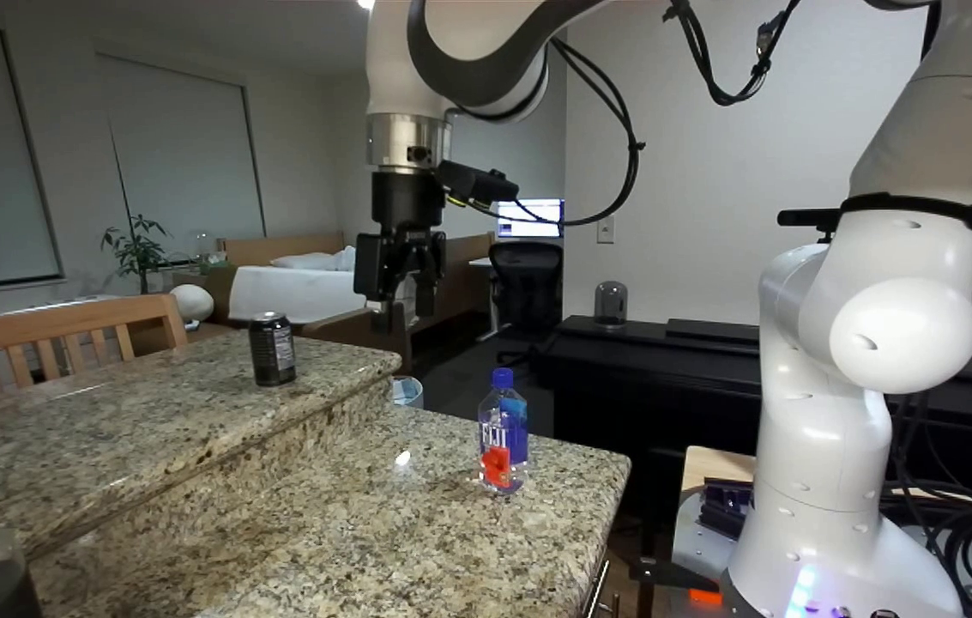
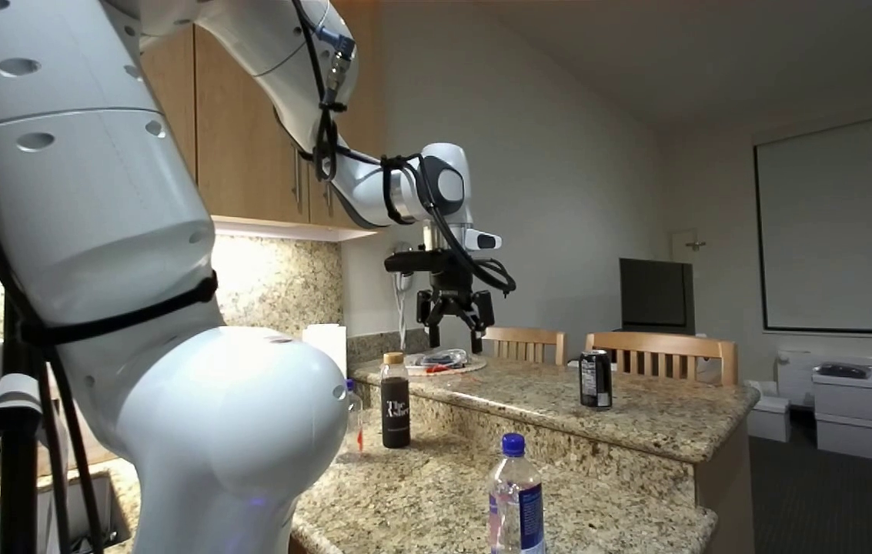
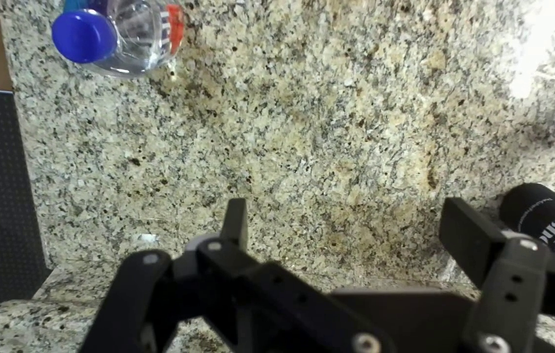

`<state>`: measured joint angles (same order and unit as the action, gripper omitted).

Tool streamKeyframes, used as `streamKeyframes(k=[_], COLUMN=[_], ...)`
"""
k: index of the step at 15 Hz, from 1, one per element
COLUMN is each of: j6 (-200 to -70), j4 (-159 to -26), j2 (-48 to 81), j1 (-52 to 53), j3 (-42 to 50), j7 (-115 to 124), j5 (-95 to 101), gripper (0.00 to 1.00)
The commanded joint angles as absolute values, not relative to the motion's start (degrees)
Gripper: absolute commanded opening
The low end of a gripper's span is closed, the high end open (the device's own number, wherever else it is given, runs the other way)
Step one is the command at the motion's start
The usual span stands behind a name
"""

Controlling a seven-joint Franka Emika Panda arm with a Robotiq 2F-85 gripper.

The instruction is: Put the black can on the upper counter.

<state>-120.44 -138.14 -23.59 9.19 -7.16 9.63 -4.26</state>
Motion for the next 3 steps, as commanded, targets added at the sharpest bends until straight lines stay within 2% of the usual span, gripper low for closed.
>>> streamKeyframes(k=[1, 3], j6=[-120.3, -120.3], j4=[-138.0, -138.0], j2=[-23.6, -23.6], j1=[8.5, 8.5], j3=[-7.8, -7.8], j7=[9.4, 9.4], j5=[-4.6, -4.6], gripper=[1.00, 1.00])
